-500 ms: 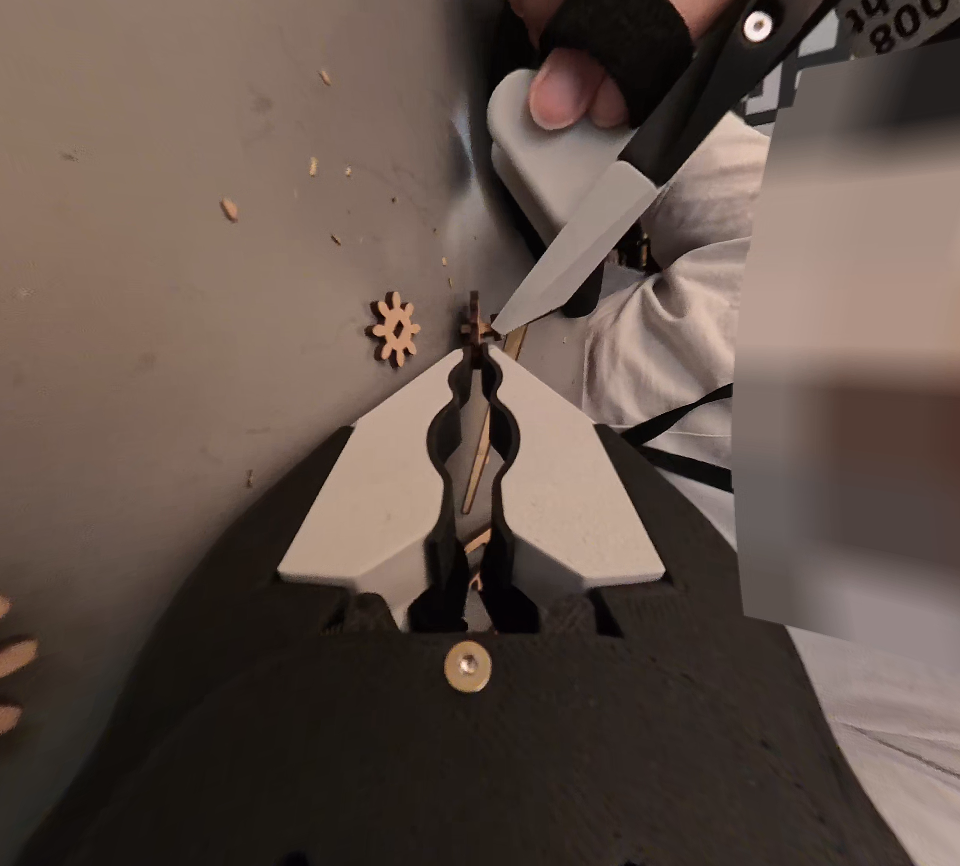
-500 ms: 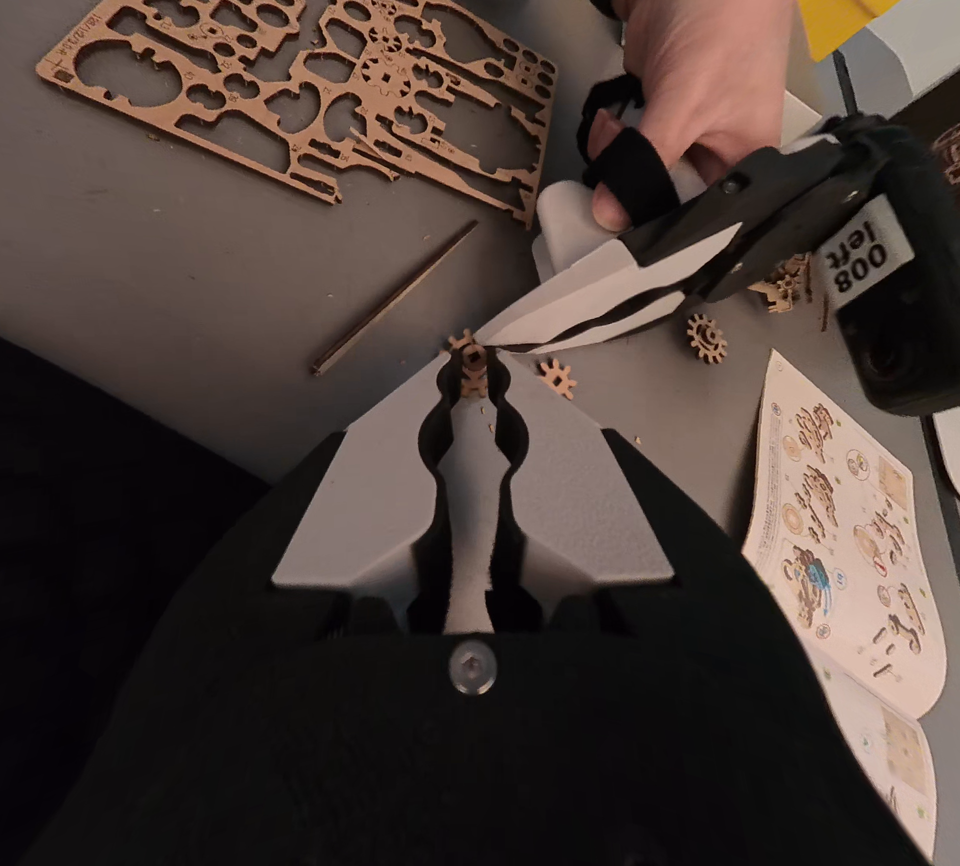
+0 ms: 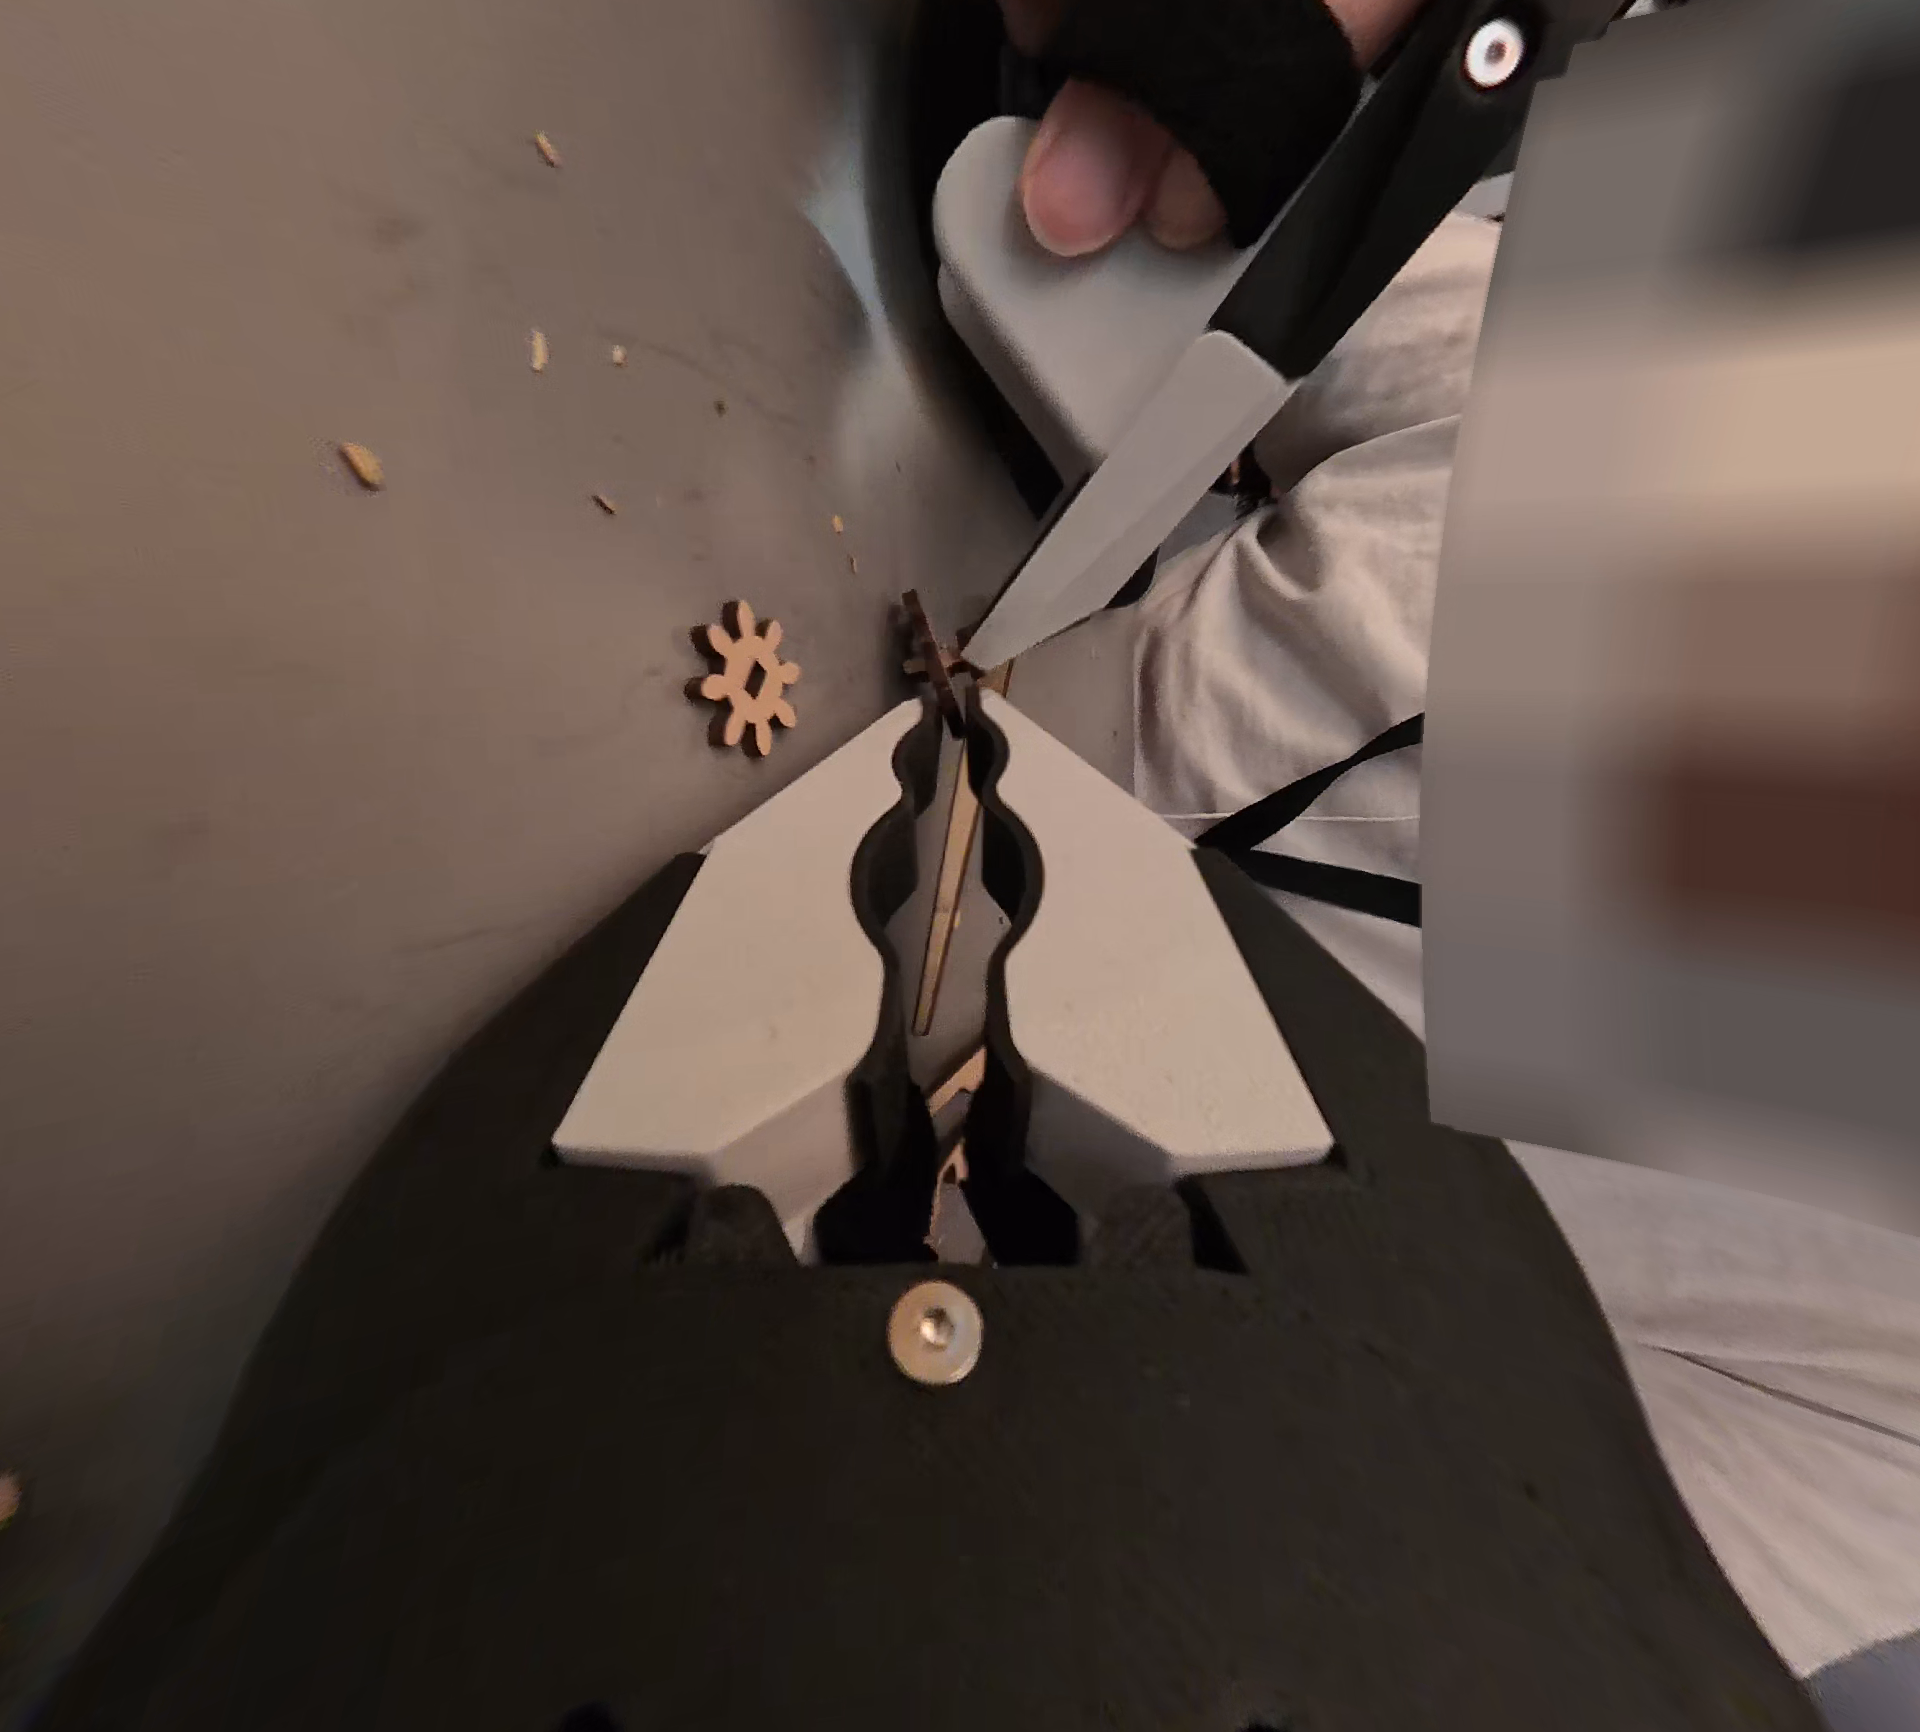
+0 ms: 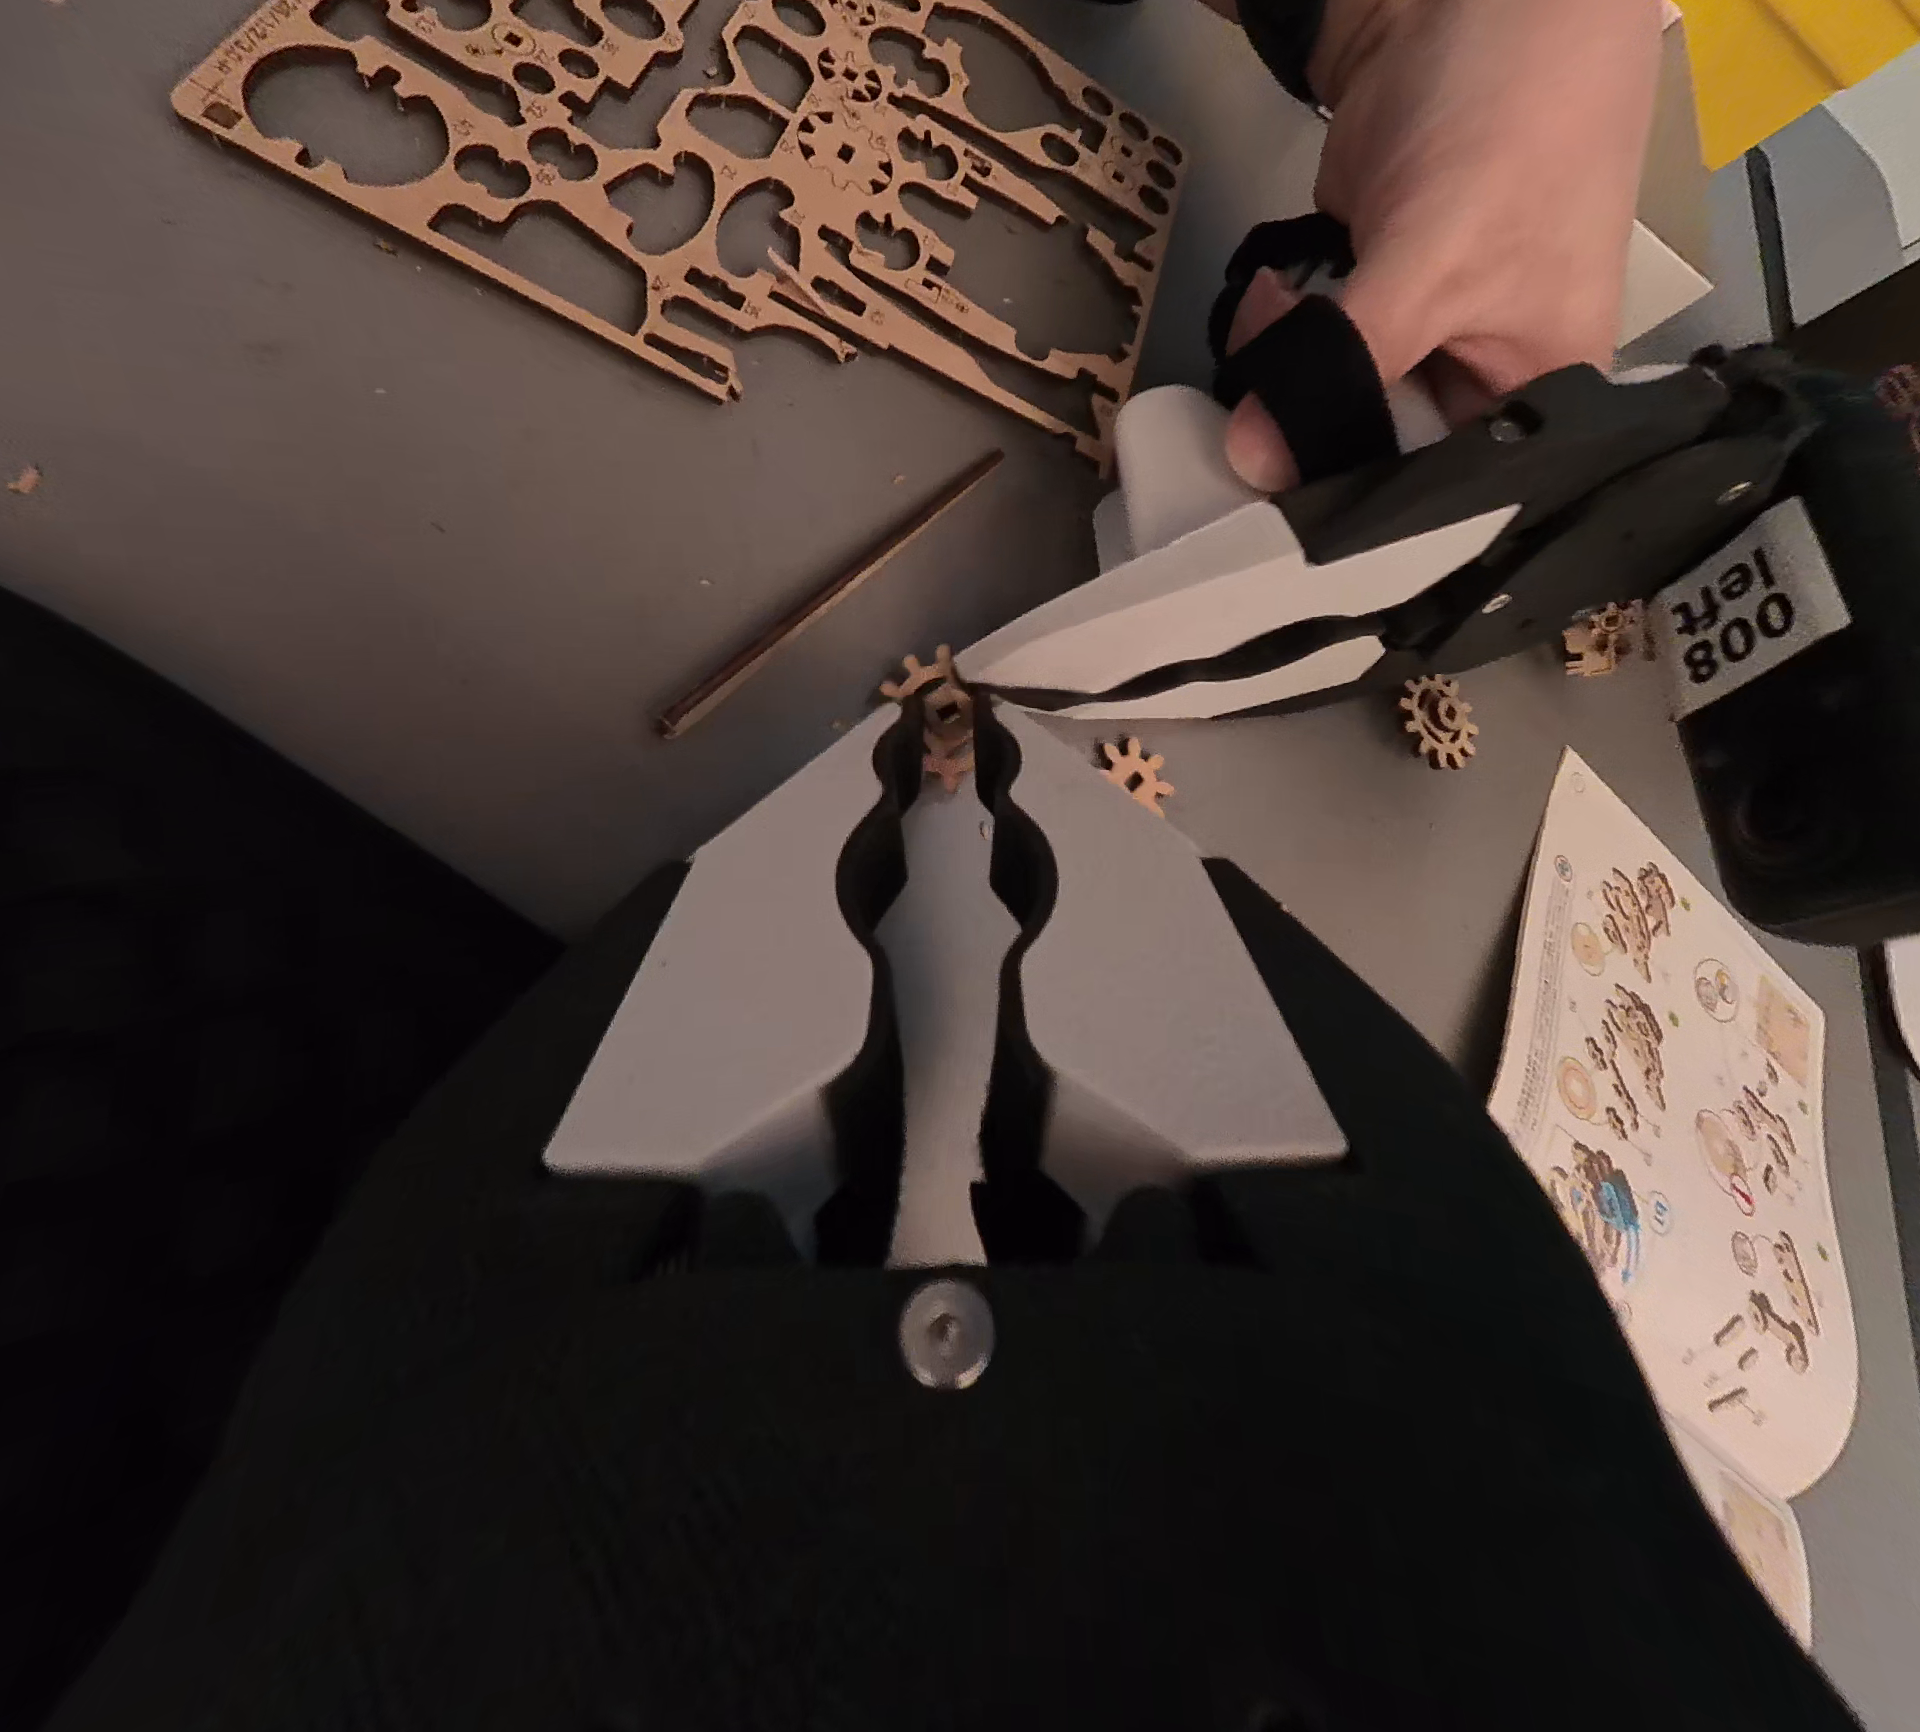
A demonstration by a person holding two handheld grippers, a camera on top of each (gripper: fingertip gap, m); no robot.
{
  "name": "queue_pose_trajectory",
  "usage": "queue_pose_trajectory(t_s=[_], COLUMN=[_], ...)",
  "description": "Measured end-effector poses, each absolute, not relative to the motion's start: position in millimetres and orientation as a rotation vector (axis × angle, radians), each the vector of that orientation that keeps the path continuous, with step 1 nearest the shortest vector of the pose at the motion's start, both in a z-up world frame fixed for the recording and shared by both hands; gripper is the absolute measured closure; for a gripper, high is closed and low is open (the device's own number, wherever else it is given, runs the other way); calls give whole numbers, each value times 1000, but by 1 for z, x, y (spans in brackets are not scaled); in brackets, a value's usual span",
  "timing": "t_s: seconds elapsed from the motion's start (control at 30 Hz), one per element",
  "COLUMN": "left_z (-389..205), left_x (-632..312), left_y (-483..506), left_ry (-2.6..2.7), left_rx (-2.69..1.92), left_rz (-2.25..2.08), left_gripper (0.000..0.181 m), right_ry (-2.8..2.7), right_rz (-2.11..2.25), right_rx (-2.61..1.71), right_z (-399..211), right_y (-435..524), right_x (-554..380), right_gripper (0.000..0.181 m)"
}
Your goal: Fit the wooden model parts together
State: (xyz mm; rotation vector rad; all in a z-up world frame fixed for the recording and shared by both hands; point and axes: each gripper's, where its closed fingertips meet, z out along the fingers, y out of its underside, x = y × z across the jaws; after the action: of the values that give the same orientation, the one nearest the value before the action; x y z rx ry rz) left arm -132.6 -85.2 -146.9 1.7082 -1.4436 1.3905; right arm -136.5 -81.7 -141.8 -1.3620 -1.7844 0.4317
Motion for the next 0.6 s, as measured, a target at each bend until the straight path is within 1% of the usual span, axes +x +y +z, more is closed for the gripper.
queue_pose_trajectory(t_s=[0.1,0.33,0.6], left_z=[-144,-147,-149], left_x=[-130,-130,-128], left_y=[-82,-82,-80], left_ry=[-1372,-1393,-1354], left_rx=[1719,1736,1787], left_rz=[1423,1401,1390], left_gripper=[179,180,181], right_ry=[-1774,-1780,-1806], right_rz=[395,406,314], right_rx=[-1358,-1375,-1385], right_z=[-140,-141,-142], right_y=[-79,-80,-79], right_x=[-134,-136,-135], right_gripper=[174,173,174])
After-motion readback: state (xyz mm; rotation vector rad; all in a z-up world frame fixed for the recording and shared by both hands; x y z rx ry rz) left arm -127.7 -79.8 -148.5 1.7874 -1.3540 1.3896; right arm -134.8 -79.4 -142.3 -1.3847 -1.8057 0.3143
